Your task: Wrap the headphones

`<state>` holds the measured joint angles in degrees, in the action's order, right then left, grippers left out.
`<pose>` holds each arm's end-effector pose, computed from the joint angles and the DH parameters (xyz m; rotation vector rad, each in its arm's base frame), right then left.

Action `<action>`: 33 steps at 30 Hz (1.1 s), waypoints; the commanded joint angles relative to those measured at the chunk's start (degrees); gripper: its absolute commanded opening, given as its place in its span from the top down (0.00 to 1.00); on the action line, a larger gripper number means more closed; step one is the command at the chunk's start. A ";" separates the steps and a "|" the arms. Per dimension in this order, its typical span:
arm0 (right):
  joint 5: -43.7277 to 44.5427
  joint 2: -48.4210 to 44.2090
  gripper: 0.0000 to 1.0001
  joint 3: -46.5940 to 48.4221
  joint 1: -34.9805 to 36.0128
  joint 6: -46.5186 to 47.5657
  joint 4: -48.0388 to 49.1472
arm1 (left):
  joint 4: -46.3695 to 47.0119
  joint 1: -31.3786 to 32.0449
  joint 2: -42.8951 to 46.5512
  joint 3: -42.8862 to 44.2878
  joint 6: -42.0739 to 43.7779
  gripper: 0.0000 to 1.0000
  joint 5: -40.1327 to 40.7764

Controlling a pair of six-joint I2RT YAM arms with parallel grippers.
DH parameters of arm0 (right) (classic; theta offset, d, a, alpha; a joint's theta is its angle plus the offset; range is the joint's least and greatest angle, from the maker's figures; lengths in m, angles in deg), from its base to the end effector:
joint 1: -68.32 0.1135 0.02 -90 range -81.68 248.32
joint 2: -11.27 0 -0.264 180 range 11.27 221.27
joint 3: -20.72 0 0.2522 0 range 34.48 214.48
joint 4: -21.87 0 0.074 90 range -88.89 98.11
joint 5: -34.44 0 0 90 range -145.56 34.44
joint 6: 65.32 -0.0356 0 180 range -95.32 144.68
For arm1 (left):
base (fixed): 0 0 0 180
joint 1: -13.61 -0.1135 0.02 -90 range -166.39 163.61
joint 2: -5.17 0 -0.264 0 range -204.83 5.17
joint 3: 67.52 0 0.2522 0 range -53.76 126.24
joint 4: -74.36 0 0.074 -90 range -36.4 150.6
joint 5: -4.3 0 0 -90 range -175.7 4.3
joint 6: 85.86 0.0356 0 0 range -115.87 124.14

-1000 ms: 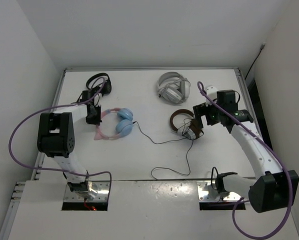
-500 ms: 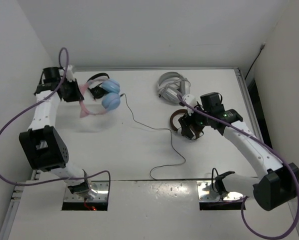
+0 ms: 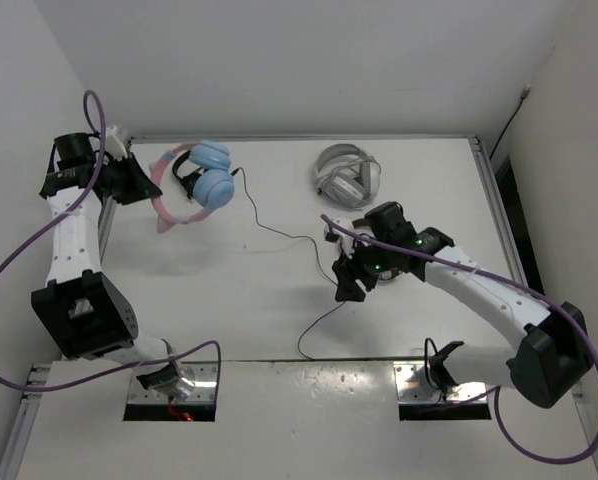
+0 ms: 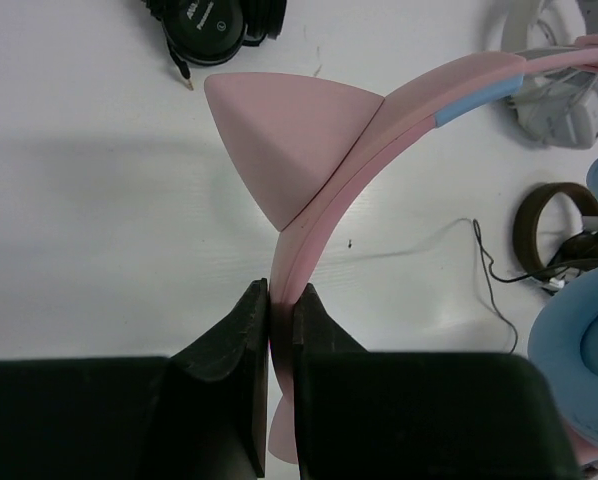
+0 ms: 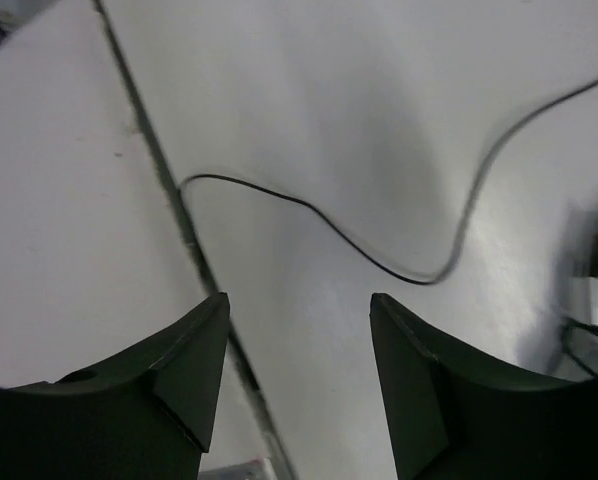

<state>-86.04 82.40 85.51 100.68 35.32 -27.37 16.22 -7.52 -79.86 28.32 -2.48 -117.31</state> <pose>0.1968 0.1461 0.2491 -1.1266 2.2771 0.8251 0.3011 0.0963 0.3471 -0.3033 2.2833 -0.5299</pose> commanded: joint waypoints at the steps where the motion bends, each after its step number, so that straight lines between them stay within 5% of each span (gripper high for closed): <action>1: -7.73 2.33 0.42 -1.10 1.74 -8.83 4.62 | 2.02 -1.38 0.66 4.40 -5.69 1.00 -6.09; 5: -8.28 3.40 0.47 -3.65 1.74 -20.46 10.95 | 4.30 -1.90 2.23 5.19 -8.67 1.00 -6.09; 14: 16.12 13.04 0.38 2.49 -0.19 -24.61 19.30 | 4.92 -1.90 4.52 3.43 -7.63 1.00 -9.69; 33: 15.88 22.99 0.37 1.09 2.36 -23.99 29.16 | 3.69 -2.95 3.39 4.66 -7.27 1.00 -13.73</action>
<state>-70.81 104.52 86.86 102.08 11.54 -1.50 17.80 -9.16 -77.96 30.64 -7.46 -125.01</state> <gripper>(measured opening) 0.633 0.137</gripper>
